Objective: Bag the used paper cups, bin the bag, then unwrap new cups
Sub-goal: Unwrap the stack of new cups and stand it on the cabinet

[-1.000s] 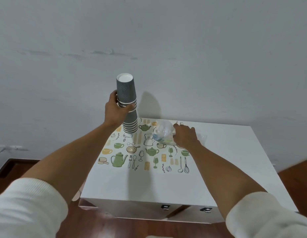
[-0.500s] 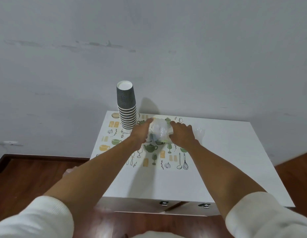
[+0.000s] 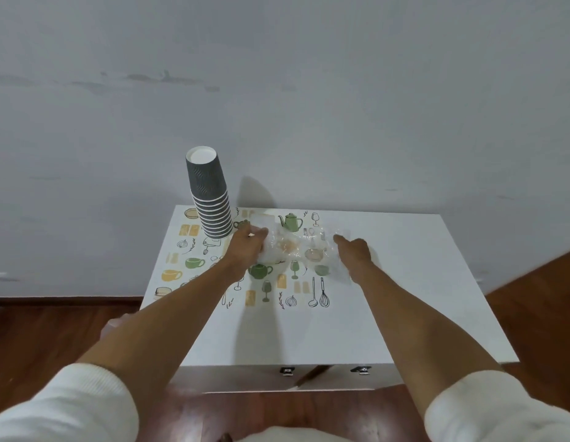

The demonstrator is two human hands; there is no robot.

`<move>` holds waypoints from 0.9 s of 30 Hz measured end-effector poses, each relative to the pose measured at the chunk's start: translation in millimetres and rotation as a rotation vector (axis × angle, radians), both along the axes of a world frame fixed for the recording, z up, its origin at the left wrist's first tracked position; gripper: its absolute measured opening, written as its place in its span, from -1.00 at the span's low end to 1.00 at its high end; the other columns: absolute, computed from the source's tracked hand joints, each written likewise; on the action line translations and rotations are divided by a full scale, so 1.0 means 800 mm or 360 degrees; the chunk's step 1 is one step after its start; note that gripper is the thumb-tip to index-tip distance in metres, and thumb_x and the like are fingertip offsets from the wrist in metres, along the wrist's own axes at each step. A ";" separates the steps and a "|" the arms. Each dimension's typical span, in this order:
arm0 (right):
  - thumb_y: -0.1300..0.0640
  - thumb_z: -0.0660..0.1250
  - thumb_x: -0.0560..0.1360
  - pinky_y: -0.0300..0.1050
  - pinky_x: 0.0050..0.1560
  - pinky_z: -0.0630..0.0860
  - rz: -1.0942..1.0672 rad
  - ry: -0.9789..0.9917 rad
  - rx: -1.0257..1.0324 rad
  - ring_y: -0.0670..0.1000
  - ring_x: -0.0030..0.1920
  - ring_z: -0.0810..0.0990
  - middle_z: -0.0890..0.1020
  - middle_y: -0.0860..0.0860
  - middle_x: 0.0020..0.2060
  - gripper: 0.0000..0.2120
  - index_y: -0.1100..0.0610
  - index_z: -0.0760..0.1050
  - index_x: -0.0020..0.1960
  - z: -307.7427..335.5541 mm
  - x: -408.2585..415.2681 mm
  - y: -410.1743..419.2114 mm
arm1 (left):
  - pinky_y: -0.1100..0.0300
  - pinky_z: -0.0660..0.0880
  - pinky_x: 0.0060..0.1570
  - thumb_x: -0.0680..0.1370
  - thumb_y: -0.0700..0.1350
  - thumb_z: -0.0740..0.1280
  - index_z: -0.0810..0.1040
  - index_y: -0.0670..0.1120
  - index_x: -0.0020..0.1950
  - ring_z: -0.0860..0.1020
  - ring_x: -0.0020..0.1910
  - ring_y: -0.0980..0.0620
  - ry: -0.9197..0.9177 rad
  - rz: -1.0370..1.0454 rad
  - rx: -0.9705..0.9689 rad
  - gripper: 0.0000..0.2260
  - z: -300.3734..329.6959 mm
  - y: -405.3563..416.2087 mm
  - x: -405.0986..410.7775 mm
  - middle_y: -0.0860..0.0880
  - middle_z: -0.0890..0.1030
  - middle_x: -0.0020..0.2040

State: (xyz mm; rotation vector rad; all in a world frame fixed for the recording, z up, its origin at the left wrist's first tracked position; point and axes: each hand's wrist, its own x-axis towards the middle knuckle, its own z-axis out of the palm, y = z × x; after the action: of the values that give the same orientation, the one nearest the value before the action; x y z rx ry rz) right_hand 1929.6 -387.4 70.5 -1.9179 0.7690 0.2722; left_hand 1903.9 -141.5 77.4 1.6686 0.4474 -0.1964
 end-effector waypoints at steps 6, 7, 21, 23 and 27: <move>0.08 0.22 0.61 -0.05 -0.15 0.44 -0.0002 -0.0163 0.0087 0.15 -0.11 0.52 0.56 0.21 -0.01 -0.74 0.27 0.42 0.15 -0.008 0.001 0.007 | 0.05 0.54 -0.27 0.71 -0.03 0.20 0.46 0.07 -0.08 0.50 -0.27 -0.05 -0.0093 0.0024 0.0090 -0.82 -0.001 0.008 -0.015 -0.07 0.51 -0.23; 0.04 0.18 0.63 -0.03 -0.15 0.47 0.0032 -0.0227 -0.0020 0.19 -0.09 0.57 0.58 0.21 0.01 -0.73 0.24 0.39 0.16 -0.006 0.002 0.007 | -0.04 0.60 -0.21 0.71 -0.01 0.19 0.46 0.09 -0.07 0.52 -0.26 -0.08 -0.0095 0.0037 0.0133 -0.83 -0.002 0.013 -0.016 -0.09 0.52 -0.22; -0.23 0.05 0.69 -0.02 -0.20 0.41 0.1164 -0.1151 -0.0785 0.10 -0.24 0.49 0.44 -0.14 -0.28 -0.65 0.07 0.24 0.06 0.083 0.011 0.021 | -0.06 0.40 0.41 0.53 0.23 0.39 0.47 -0.04 0.50 0.52 0.37 -0.11 -0.0606 -0.0562 0.1210 -0.39 0.050 0.022 0.004 -0.05 0.57 0.41; -0.22 0.05 0.69 0.02 -0.13 0.46 0.1278 -0.1240 -0.0909 0.11 -0.23 0.48 0.42 -0.17 -0.27 -0.68 0.05 0.22 0.05 0.105 0.016 0.028 | -0.07 0.46 0.39 0.56 0.14 0.46 0.52 -0.02 0.46 0.62 0.27 -0.09 -0.0392 -0.0735 0.1054 -0.49 0.057 0.023 0.012 -0.01 0.65 0.29; -0.26 0.13 0.66 0.09 0.03 0.52 0.0923 -0.1350 -0.0841 0.05 -0.13 0.50 0.48 -0.11 -0.14 -0.63 0.05 0.28 0.16 0.128 0.028 0.023 | -0.09 0.65 0.10 0.67 -0.24 0.35 0.58 -0.18 -0.02 0.74 -0.04 -0.19 -0.0430 -0.0692 0.0425 -0.92 0.053 0.029 0.013 -0.07 0.63 -0.15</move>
State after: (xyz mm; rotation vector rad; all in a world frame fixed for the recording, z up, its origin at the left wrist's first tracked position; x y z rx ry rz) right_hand 1951.9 -369.3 172.6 -2.4276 -0.3281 -0.4345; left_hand 1914.2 -117.9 119.8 2.0085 -0.1034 -0.2333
